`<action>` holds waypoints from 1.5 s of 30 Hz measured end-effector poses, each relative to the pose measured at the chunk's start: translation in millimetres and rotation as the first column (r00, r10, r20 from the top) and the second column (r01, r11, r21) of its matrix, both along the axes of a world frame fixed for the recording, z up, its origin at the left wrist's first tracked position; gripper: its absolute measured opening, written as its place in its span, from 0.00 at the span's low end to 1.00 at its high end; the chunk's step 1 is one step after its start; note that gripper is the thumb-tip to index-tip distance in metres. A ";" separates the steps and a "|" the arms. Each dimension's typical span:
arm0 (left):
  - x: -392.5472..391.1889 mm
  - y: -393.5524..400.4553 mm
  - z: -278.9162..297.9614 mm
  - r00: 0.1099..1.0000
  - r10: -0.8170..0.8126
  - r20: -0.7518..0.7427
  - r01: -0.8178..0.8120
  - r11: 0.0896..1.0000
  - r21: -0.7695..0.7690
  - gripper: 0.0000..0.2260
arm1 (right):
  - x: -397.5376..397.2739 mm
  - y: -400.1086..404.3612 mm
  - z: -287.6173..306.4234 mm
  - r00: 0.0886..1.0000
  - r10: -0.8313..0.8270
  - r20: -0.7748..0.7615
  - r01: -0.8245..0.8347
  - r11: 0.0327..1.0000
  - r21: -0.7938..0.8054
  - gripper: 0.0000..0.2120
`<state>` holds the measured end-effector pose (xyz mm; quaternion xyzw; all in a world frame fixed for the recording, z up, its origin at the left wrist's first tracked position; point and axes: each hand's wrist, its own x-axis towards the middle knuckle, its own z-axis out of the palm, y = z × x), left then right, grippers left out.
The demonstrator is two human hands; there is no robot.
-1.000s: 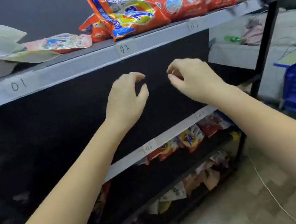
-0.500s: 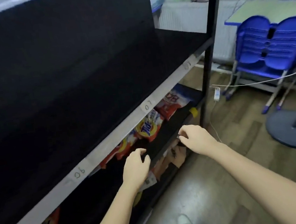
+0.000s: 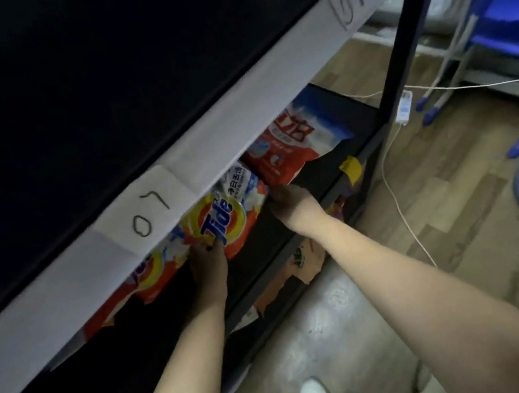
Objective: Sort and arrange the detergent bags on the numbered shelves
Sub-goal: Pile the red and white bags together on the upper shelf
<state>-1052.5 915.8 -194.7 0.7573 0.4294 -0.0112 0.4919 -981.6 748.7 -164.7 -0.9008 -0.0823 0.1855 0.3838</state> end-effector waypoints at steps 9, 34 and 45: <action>41.4 -16.6 -28.6 0.783 0.589 0.198 -0.482 0.776 -0.406 0.28 | 88.0 58.7 -70.2 0.982 0.117 0.151 -0.102 0.989 -0.106 0.25; -19.0 -253.7 238.2 0.877 0.126 0.463 0.051 0.935 -0.352 0.09 | -61.7 -258.6 169.8 0.912 -0.392 -0.117 0.383 0.717 0.583 0.06; -20.4 -224.9 500.8 0.239 -0.275 0.932 -0.016 0.958 0.286 0.07 | -23.7 -213.6 430.2 0.708 -0.462 0.535 -0.152 0.640 0.754 0.11</action>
